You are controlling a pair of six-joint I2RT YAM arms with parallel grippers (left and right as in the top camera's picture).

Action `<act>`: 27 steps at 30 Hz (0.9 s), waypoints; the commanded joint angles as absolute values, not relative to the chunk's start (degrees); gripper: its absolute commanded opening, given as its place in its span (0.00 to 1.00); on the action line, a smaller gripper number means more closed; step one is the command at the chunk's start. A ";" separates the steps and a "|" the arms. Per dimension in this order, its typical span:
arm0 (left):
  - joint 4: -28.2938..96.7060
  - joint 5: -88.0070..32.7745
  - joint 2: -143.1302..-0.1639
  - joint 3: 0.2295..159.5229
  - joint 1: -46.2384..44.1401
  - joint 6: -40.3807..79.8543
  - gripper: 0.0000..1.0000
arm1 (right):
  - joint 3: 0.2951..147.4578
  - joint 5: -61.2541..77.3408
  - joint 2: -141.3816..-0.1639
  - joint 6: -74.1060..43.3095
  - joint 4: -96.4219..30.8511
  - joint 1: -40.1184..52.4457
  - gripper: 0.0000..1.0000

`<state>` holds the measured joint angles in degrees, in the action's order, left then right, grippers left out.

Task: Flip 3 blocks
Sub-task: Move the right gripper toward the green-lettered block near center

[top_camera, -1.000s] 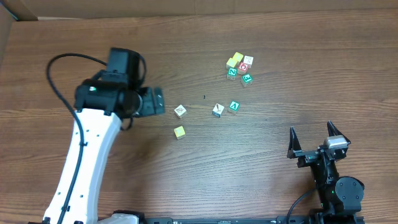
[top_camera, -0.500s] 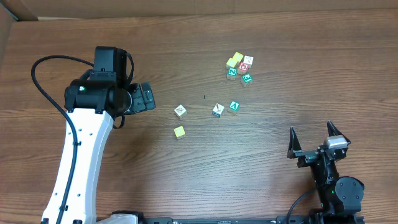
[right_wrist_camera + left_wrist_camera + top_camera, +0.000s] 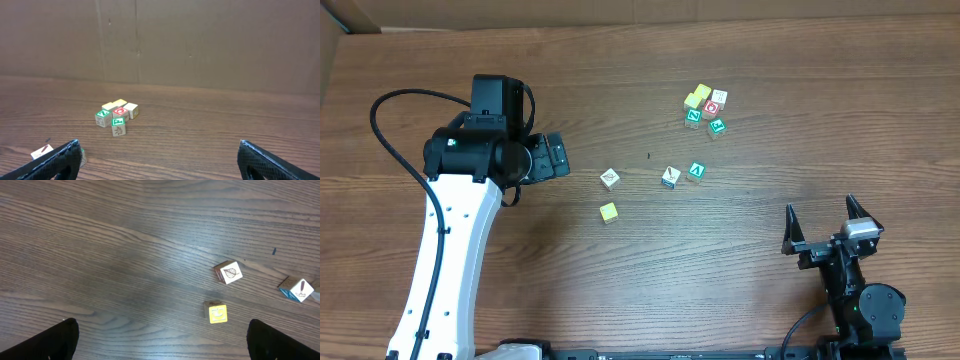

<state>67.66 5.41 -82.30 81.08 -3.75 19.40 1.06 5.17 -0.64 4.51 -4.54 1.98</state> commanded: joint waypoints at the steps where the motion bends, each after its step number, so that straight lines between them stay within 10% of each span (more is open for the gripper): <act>1: 67.46 6.15 -82.41 81.43 -3.77 20.18 1.00 | 0.45 5.45 -0.16 4.56 -4.29 2.24 1.00; 27: 67.46 6.15 -82.41 81.43 -3.77 20.18 1.00 | 17.32 21.96 -8.54 -6.11 -8.08 2.17 1.00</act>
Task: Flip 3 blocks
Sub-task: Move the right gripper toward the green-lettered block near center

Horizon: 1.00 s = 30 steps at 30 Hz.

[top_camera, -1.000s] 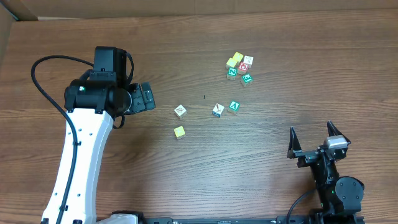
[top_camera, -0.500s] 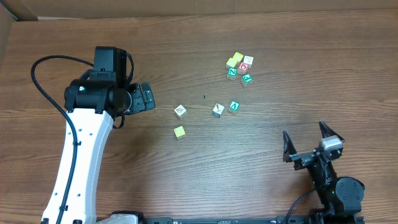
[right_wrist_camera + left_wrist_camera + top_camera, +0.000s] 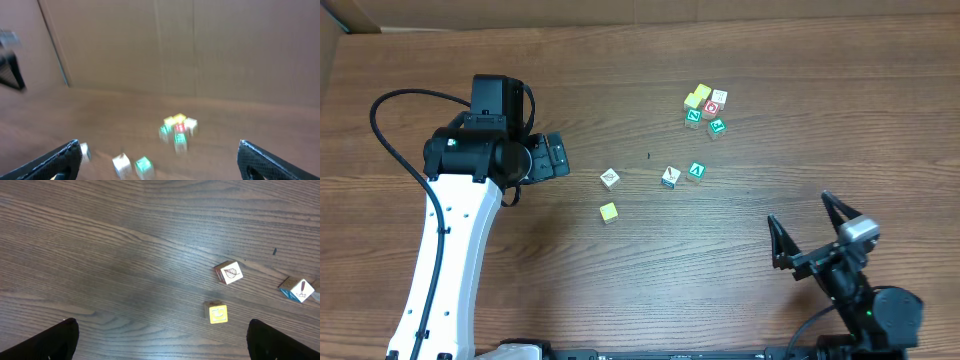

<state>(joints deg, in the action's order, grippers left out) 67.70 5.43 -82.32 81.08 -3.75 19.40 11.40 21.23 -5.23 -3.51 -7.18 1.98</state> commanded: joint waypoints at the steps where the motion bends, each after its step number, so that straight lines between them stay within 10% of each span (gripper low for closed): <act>1: 67.48 6.15 -82.41 81.43 -3.77 20.18 1.00 | 20.64 21.96 -11.38 -6.07 -10.17 2.17 1.00; 15: 67.48 6.15 -82.41 81.43 -3.77 20.18 1.00 | 72.69 24.77 -57.30 -6.04 -53.69 2.20 1.00; 23: 67.46 6.15 -82.41 81.43 -3.77 20.18 1.00 | 79.11 35.66 -70.30 -6.04 -60.29 2.24 1.00; 27: 67.46 6.15 -82.41 81.43 -3.77 20.18 1.00 | 79.09 35.48 -75.07 -6.07 -61.49 2.24 0.59; 30: 67.48 6.15 -82.41 81.43 -3.77 20.18 1.00 | 79.09 33.67 -78.91 -6.04 -64.07 2.26 0.51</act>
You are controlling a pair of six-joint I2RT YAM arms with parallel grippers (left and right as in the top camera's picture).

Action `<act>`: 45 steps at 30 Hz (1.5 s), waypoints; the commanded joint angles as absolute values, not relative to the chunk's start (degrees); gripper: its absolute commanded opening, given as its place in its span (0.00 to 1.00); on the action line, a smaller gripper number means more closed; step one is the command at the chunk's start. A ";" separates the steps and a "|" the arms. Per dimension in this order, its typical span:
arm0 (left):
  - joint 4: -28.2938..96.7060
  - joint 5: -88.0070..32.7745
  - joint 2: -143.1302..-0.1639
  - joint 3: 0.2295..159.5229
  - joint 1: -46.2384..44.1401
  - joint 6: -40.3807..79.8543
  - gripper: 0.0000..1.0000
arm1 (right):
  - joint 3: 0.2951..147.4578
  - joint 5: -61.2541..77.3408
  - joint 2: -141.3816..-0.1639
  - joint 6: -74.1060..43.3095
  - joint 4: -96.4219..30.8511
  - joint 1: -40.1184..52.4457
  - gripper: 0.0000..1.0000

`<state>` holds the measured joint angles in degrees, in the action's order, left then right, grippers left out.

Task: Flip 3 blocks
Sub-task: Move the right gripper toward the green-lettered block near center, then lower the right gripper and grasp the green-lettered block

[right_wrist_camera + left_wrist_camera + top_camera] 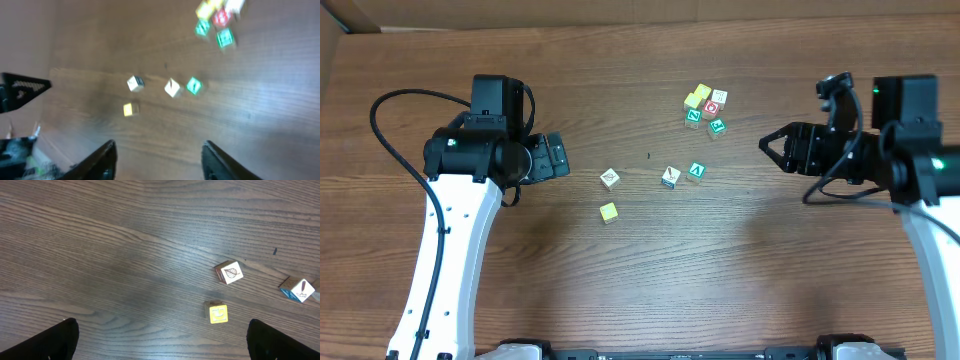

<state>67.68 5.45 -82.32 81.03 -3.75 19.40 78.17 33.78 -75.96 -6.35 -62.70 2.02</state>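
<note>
Several small picture blocks lie mid-table. A tight cluster (705,108) sits at the back. Nearer lie a green block (696,171), a white block with a blue side (669,177), a white leaf block (609,178) and a yellow block (608,211). My left gripper (558,157) hovers open left of the leaf block (230,272) and the yellow block (218,313), holding nothing. My right gripper (772,148) is open and empty, raised to the right of the green block (194,85). Its view is blurred, with the cluster (217,17) at the top.
The wooden table (650,290) fills the overhead view. A cardboard wall runs along its far edge. A black cable (382,140) loops off the left arm. In the right wrist view the left gripper's tip (25,86) shows at the far left.
The right arm has left the front right corner and now hangs high at mid-table on the right, its open gripper pointing left and down at the blocks. The left arm and the blocks are unchanged.
The right gripper first rested open at the front right corner, facing the cluster from low down. Then it had lifted and turned a little left. Now it is raised beside the blocks. The left gripper stayed open and still, and no block shifted.
</note>
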 commanded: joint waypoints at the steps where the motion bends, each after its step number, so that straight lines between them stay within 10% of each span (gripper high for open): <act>1: 67.48 6.15 -82.41 81.43 -3.77 20.18 1.00 | 79.09 31.83 -80.09 -6.04 -64.88 2.26 0.51; 8: 67.46 6.15 -82.41 81.43 -3.77 20.18 1.00 | 76.12 24.71 -86.00 -6.31 -66.30 5.58 0.66; 12: 67.48 6.15 -82.41 81.43 -3.77 20.18 1.00 | 73.21 19.33 -87.09 -10.35 -63.20 6.90 1.00; 17: 67.46 6.15 -82.41 81.43 -3.77 20.18 1.00 | 69.14 19.77 -87.15 -15.70 -56.31 6.94 1.00; 24: 67.48 6.15 -82.41 81.43 -3.77 20.18 1.00 | 63.79 16.80 -87.15 -14.11 -49.52 9.67 0.64; 45: 67.46 6.15 -82.41 81.43 -3.77 20.18 1.00 | 63.33 7.40 -100.47 -13.45 -33.08 24.60 0.75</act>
